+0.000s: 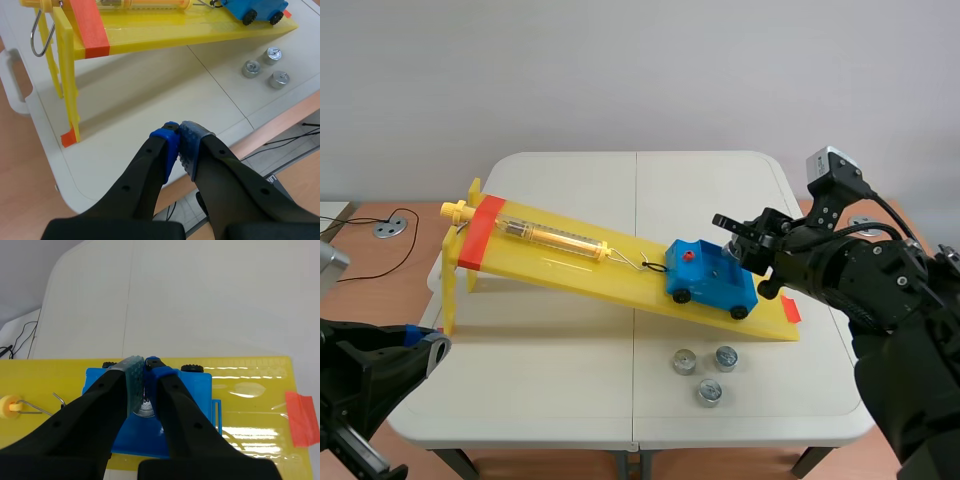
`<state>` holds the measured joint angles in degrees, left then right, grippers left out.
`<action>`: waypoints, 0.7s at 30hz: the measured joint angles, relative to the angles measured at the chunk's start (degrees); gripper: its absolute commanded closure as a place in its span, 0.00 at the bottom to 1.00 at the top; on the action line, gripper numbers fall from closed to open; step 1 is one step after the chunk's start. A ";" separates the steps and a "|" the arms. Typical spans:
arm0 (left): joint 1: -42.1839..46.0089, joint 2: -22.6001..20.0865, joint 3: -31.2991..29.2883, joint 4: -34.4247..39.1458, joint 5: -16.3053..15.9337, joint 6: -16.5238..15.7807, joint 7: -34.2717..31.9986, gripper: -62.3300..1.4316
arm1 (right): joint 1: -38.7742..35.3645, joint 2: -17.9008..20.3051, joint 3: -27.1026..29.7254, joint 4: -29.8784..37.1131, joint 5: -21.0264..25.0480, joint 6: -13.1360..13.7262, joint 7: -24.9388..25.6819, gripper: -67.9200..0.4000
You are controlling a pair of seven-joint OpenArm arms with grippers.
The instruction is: Place the four metal weights on the blue cart on the ramp.
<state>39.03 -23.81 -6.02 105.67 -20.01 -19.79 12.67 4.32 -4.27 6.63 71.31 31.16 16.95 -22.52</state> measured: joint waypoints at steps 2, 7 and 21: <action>0.00 0.00 0.00 0.00 0.00 0.00 0.00 0.92 | 0.28 -0.22 0.00 -0.39 -0.39 0.02 -0.04 0.98; 0.00 0.00 0.00 0.00 0.00 0.00 0.00 0.92 | 0.61 -0.20 0.00 -1.42 -0.79 0.00 0.00 0.98; 0.00 0.00 0.00 0.00 0.00 0.00 0.00 0.92 | 0.61 -0.20 0.00 -2.27 -2.23 -0.02 2.32 0.98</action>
<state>39.03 -23.81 -6.02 105.67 -20.01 -19.79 12.67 4.93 -4.47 6.63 69.04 28.93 16.93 -20.21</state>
